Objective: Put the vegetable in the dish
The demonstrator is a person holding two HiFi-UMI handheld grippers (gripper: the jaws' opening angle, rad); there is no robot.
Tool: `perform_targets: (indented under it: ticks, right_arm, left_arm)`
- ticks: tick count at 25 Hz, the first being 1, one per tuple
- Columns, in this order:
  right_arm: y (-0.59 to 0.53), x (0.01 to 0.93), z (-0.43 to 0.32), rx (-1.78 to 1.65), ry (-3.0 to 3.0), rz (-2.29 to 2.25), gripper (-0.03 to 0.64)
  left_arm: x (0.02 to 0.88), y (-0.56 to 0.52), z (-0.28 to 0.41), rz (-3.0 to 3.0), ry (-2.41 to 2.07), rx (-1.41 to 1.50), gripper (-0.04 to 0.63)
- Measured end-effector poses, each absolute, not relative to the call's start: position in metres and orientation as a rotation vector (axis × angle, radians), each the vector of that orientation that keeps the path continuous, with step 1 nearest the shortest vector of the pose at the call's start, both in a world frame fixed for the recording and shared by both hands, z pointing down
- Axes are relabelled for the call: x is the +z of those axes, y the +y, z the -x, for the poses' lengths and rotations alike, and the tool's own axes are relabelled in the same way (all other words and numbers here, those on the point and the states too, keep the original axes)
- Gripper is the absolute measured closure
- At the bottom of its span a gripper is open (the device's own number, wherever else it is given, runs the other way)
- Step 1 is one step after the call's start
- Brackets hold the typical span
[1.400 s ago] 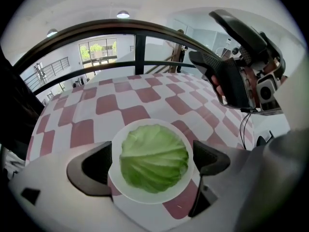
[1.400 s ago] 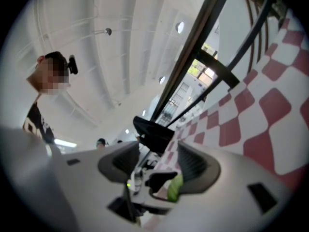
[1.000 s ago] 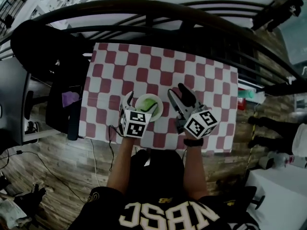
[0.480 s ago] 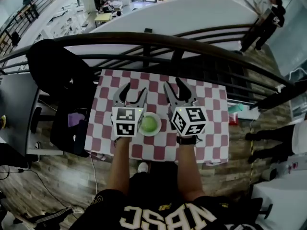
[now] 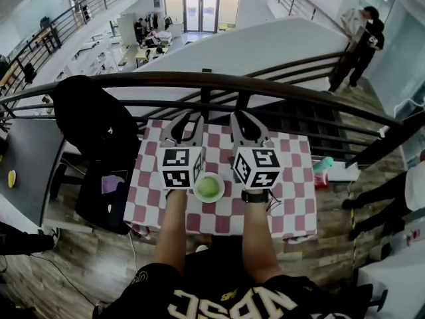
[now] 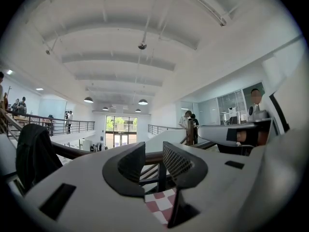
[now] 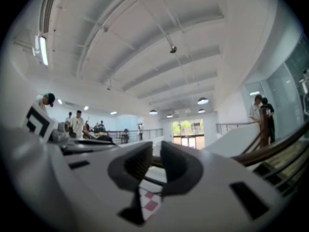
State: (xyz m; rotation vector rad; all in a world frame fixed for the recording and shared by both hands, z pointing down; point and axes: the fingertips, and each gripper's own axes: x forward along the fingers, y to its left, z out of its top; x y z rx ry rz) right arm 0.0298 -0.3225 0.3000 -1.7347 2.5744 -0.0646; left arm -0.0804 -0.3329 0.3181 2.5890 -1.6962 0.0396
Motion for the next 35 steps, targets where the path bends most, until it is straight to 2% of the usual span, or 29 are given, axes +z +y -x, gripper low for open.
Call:
perform_targets:
  ticks: [8,35]
  right_arm:
    - [-0.312,0.288,-0.025,-0.081,2.553,1.77,0.601]
    - [-0.307,0.281,-0.018,0.018,2.516,1.87,0.601]
  left_arm:
    - [0.297,-0.323,0.081,-2.6,-1.741,-0.013,0.575]
    - [0.278,-0.311,0.08,-2.698,-1.64,-0.104,0.578]
